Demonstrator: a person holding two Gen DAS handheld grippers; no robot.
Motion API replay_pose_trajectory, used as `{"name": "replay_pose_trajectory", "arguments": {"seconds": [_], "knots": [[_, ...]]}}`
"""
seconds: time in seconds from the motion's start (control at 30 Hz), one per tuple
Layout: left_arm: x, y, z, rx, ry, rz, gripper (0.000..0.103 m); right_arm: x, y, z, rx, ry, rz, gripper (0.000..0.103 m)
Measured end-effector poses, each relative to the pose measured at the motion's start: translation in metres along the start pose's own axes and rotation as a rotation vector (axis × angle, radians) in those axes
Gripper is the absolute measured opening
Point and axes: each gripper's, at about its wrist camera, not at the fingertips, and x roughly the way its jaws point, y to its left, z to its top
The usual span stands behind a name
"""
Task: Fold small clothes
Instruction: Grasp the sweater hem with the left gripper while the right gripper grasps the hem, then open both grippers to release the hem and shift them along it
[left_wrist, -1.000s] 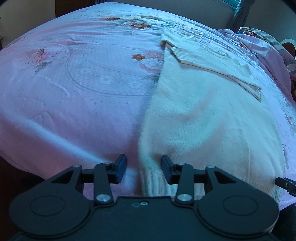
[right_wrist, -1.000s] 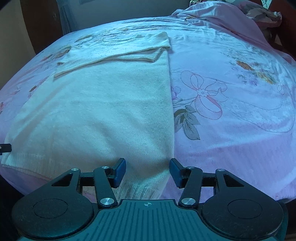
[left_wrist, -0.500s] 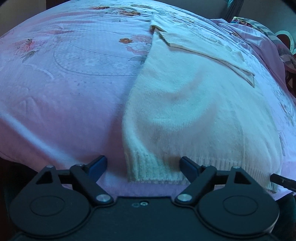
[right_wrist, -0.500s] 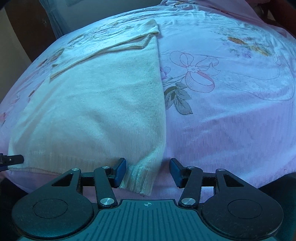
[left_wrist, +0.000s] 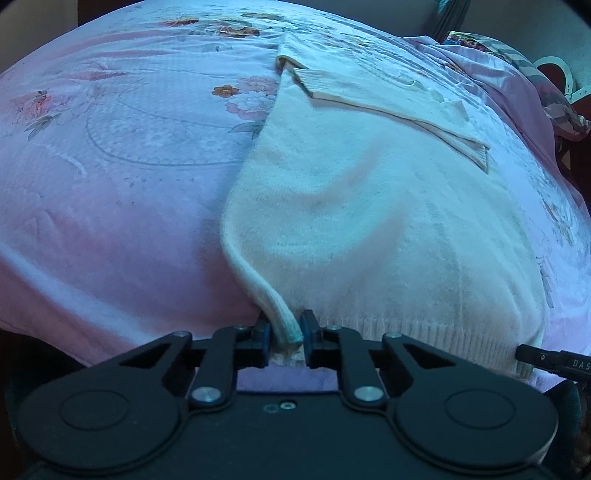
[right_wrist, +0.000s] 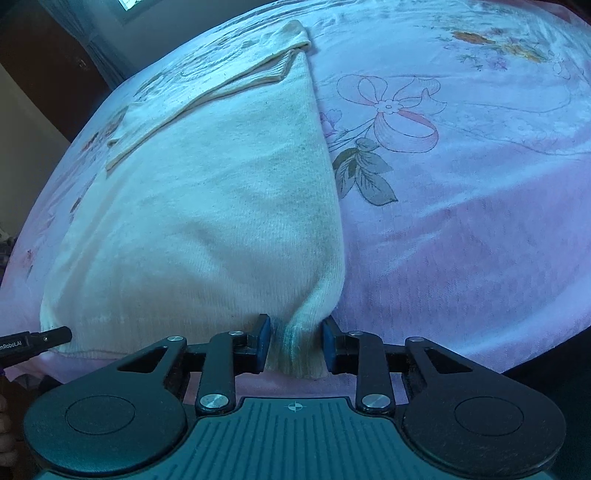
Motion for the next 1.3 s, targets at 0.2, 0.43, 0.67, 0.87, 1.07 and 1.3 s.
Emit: {"name": "replay_pose_trajectory", "arguments": {"seconds": [0.2, 0.43, 0.67, 0.87, 1.07, 1.3], "knots": [[-0.013, -0.009, 0.014, 0.009, -0.049, -0.055, 0.005, 0.000, 0.001, 0.007, 0.039, 0.016, 0.071, 0.010], [-0.023, -0.022, 0.055, 0.015, -0.121, -0.128, 0.005, -0.005, -0.002, 0.038, 0.140, -0.030, 0.194, 0.008], [-0.002, -0.022, 0.107, -0.017, -0.161, -0.126, 0.005, -0.007, -0.001, 0.094, 0.167, -0.144, 0.204, 0.008], [0.037, -0.020, 0.158, -0.048, -0.160, -0.094, 0.005, 0.022, -0.007, 0.153, 0.210, -0.197, 0.174, 0.008], [0.086, -0.024, 0.170, 0.021, -0.046, -0.011, 0.024, 0.066, -0.017, 0.170, 0.262, -0.144, 0.072, 0.009], [0.050, -0.004, 0.169, -0.025, -0.173, -0.001, 0.065, 0.039, -0.021, 0.173, 0.265, -0.283, 0.081, 0.062]]}}
